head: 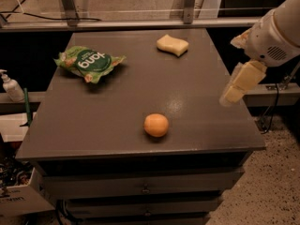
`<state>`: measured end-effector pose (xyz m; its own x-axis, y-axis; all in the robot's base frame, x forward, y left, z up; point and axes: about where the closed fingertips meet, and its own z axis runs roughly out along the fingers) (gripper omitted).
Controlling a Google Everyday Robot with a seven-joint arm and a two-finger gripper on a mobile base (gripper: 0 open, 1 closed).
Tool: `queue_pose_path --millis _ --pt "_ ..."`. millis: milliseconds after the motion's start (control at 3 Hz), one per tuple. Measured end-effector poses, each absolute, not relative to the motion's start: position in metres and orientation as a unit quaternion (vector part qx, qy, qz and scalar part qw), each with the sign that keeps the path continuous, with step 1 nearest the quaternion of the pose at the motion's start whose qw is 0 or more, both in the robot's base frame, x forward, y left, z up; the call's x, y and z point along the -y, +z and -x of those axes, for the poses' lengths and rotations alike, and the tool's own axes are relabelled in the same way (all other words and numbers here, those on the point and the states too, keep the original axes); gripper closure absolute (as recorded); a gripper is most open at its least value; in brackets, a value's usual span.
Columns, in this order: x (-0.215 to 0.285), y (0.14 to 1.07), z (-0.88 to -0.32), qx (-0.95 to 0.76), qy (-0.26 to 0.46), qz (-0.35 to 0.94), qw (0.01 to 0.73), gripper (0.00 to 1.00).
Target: Pick sponge
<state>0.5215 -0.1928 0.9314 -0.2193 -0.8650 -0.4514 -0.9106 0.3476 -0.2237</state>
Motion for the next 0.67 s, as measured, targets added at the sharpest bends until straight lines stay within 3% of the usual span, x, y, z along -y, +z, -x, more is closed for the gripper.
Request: queue_pose_path --millis 667 --pt "0.147 0.909 -0.628 -0.779 0.092 0.513 0.348 0.00"
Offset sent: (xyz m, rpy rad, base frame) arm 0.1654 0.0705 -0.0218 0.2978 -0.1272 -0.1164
